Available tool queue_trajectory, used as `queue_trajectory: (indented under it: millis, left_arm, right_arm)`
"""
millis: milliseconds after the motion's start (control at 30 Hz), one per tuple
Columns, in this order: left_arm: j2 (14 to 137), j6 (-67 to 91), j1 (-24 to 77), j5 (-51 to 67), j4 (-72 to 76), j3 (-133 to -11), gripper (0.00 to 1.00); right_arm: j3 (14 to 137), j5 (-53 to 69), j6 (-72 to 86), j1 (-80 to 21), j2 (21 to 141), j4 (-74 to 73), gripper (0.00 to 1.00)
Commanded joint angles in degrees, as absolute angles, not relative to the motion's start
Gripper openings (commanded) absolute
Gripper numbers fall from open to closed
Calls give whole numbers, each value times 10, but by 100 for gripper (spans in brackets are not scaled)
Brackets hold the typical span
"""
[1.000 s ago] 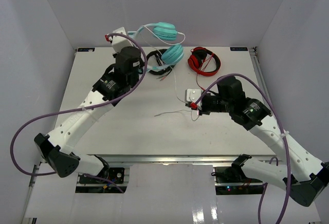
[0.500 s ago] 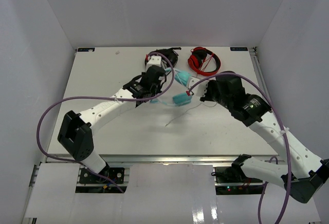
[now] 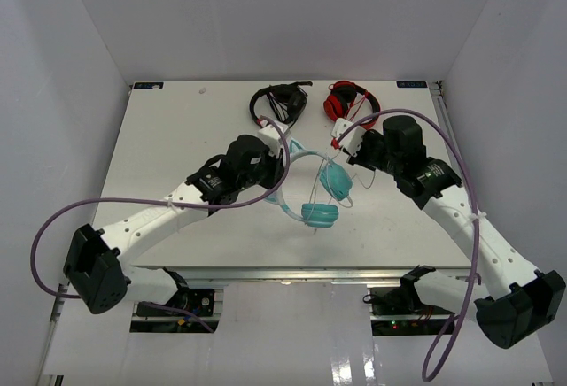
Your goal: Wrap the headphones
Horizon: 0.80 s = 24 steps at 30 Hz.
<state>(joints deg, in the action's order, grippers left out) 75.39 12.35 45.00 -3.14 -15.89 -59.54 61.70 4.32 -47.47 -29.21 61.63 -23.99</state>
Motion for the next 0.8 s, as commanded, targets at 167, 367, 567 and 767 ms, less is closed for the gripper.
queue_trajectory:
  millis: [167, 367, 567, 767]
  left_arm:
    - [658, 134, 454, 15, -93, -560, 0]
    - [640, 156, 454, 24, -75, -561, 0]
    - [638, 205, 454, 60, -61, -596, 0]
    - [649, 249, 454, 32, -53, -653, 0]
  right_arm:
    - [590, 280, -359, -202, 638, -184, 8]
    - [546, 442, -339, -188, 642, -164, 8]
    - [527, 600, -245, -187, 680, -93, 11]
    - [528, 698, -143, -187, 716, -13, 16]
